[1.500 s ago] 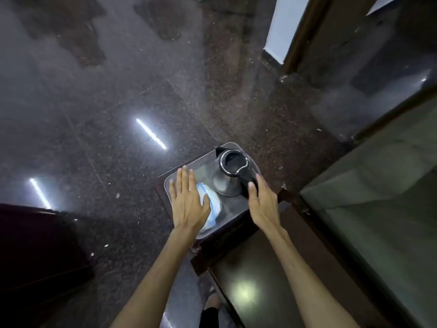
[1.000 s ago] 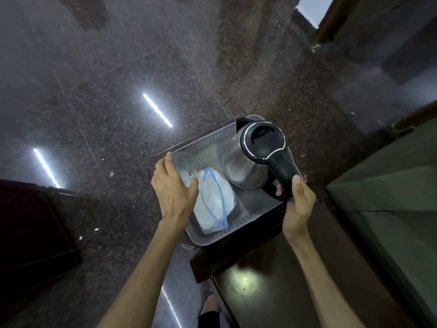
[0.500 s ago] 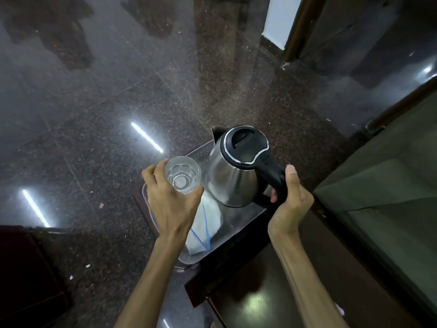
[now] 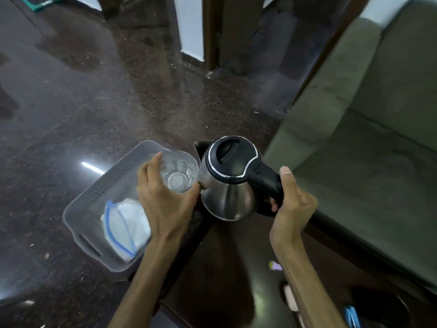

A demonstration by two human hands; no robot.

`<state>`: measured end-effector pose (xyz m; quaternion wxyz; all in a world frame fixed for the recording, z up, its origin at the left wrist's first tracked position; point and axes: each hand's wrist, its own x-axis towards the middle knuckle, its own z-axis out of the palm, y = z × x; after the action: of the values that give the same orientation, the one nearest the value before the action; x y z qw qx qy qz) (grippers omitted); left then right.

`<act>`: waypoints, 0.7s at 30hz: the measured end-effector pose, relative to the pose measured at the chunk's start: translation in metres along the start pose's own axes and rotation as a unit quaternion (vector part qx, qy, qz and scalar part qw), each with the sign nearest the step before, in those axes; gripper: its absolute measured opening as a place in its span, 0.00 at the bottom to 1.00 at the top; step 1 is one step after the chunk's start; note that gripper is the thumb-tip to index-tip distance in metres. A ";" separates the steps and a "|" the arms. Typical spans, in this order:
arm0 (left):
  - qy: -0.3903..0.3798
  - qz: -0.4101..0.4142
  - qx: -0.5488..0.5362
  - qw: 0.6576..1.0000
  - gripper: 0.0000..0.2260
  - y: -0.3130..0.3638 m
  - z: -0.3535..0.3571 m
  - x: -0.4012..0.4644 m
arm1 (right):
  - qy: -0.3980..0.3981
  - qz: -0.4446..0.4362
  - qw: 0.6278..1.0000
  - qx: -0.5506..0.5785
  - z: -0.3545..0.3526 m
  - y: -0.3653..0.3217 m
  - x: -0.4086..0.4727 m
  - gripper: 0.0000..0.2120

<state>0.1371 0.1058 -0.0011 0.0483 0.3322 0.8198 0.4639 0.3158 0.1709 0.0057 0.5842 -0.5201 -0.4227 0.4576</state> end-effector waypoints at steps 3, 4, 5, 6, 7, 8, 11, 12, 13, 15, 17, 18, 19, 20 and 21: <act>-0.031 0.019 -0.017 0.999 0.42 0.032 0.030 -0.040 | 0.046 0.007 0.999 -0.015 -0.060 -0.011 0.013 0.33; -0.046 0.023 -0.024 0.998 0.43 0.044 0.040 -0.057 | 0.061 0.011 0.998 -0.020 -0.084 -0.014 0.017 0.32; -0.060 0.027 -0.031 0.997 0.43 0.055 0.050 -0.073 | 0.073 0.014 0.997 -0.026 -0.108 -0.017 0.020 0.31; -0.073 0.030 -0.037 0.996 0.44 0.065 0.060 -0.090 | 0.080 0.016 0.996 -0.032 -0.131 -0.020 0.023 0.31; -0.085 0.031 -0.044 0.995 0.44 0.075 0.069 -0.107 | 0.089 0.015 0.995 -0.038 -0.155 -0.023 0.025 0.31; -0.098 0.033 -0.050 0.993 0.43 0.083 0.077 -0.121 | 0.095 0.015 0.994 -0.045 -0.175 -0.025 0.026 0.31; -0.144 0.041 -0.065 0.987 0.42 0.110 0.105 -0.173 | 0.122 0.013 0.990 -0.066 -0.246 -0.032 0.029 0.30; -0.158 0.046 -0.066 0.984 0.41 0.118 0.114 -0.190 | 0.130 0.010 0.989 -0.075 -0.268 -0.034 0.030 0.30; -0.170 0.054 -0.064 0.982 0.40 0.125 0.122 -0.203 | 0.134 0.009 0.987 -0.084 -0.287 -0.035 0.030 0.30; -0.197 0.069 -0.062 0.976 0.39 0.141 0.139 -0.235 | 0.144 0.008 0.985 -0.100 -0.327 -0.040 0.030 0.30; -0.224 0.083 -0.055 0.970 0.39 0.152 0.154 -0.262 | 0.153 0.006 0.981 -0.117 -0.361 -0.046 0.030 0.28; -0.234 0.091 -0.050 0.967 0.39 0.155 0.160 -0.272 | 0.155 0.006 0.980 -0.129 -0.374 -0.050 0.030 0.28; -0.245 0.099 -0.045 0.963 0.40 0.159 0.166 -0.284 | 0.157 0.007 0.977 -0.143 -0.389 -0.054 0.031 0.28; -0.256 0.106 -0.042 0.960 0.40 0.163 0.171 -0.294 | 0.159 0.008 0.974 -0.159 -0.402 -0.058 0.032 0.29; -0.266 0.114 -0.040 0.957 0.40 0.166 0.176 -0.304 | 0.161 0.009 0.971 -0.177 -0.415 -0.062 0.033 0.30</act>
<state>0.5238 0.1129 -0.0383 0.2245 0.5321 0.7151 0.3938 0.7313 0.1091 0.0259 0.5392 -0.6858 -0.3926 0.2913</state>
